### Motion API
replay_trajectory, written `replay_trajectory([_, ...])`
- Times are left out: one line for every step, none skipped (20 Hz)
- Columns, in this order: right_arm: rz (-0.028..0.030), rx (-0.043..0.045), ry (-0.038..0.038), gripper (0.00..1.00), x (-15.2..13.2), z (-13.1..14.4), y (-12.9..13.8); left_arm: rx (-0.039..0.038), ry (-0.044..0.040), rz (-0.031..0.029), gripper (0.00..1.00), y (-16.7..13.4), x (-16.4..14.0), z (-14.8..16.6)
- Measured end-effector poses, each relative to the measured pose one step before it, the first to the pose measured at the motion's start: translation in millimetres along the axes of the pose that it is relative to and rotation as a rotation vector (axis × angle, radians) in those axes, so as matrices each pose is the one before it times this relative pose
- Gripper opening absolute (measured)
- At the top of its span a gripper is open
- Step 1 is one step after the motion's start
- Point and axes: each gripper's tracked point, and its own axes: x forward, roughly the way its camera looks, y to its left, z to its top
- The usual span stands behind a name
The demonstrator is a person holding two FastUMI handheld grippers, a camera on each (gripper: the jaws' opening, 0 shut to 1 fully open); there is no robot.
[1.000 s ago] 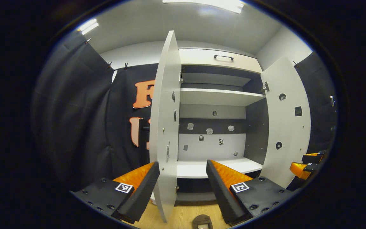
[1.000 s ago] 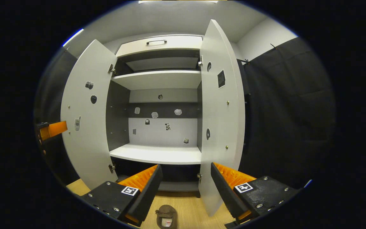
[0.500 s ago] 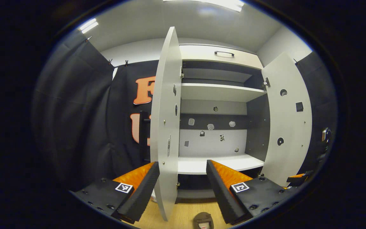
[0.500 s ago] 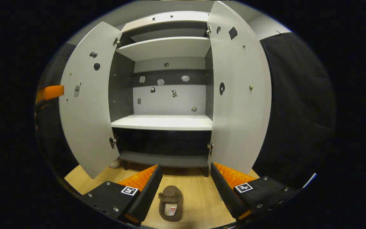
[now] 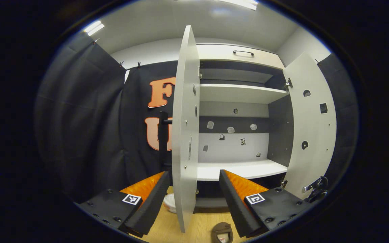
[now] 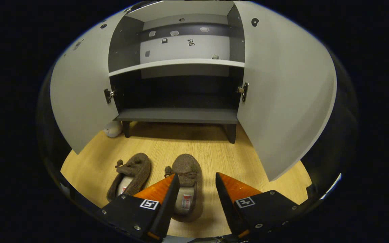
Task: Grab one shoe with the right hand and put it into the shoe cabinet, grab the other shoe with the left hand and put it into the shoe cabinet; then close the right door with the right hand and the left door with the left hand.
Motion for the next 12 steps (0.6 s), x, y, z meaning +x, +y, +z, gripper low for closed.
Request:
replay_trajectory([-0.00174, 0.00111, 0.03117, 0.60, 8.52, -12.60, 0.61, 0.00084, 0.00561, 0.00673, 0.96, 2.23, -0.61, -2.27])
replay_trajectory([-0.00087, 0.00442, 0.02640, 0.51, 9.21, -9.29, 0.24, 0.00179, 0.00458, 0.00510, 0.94, 2.07, -0.60, -1.31])
replay_trajectory([-0.00040, 0.00636, 0.02557, 0.42, 8.29, -8.51, -0.52, 0.00303, 0.00295, 0.00678, 0.99, 2.06, -0.40, -1.06])
replay_trajectory([-0.00284, 0.00719, 0.02085, 0.43, 5.85, -6.16, -1.73, 0.00365, 0.00236, 0.00616, 0.96, 1.83, -1.07, -0.54])
replay_trajectory([-0.00294, 0.00795, 0.01930, 0.31, 5.63, -5.46, -1.02, 0.00411, 0.00395, 0.00654, 0.96, 2.47, -0.63, -1.82])
replay_trajectory([-0.00702, 0.00399, 0.01666, 0.34, 6.37, -4.47, -1.95, 0.00294, 0.00527, 0.00596, 0.96, 1.67, -0.11, -2.11])
replay_trajectory([-0.00533, 0.00204, 0.01677, 0.29, 5.02, -3.92, -2.29, 0.00150, 0.00505, 0.00458, 0.96, 1.84, -1.12, -2.41])
replay_trajectory([-0.00001, 0.00599, 0.01937, 0.31, 4.02, -4.50, -0.08, 0.00108, 0.00494, 0.00398, 0.96, 1.12, -1.14, -1.96])
replay_trajectory([0.00595, 0.01226, 0.01520, 0.23, 3.55, -3.36, 1.98, 0.00199, 0.00560, 0.00365, 0.94, 1.52, -0.91, -2.27])
replay_trajectory([0.00000, 0.00717, 0.01267, 0.23, 3.60, -2.98, 0.22, 0.00289, 0.00469, 0.00464, 0.94, 1.90, -0.97, -1.02])
replay_trajectory([-0.00403, 0.00130, 0.01175, 0.23, 3.17, -2.80, -1.03, 0.00307, 0.00503, 0.00418, 0.96, 1.02, -0.28, -2.05])
replay_trajectory([-0.00180, 0.00680, 0.00579, 0.23, 0.18, -0.40, -0.56, 0.00264, 0.00470, 0.00214, 0.99, 0.82, -0.60, -2.28])
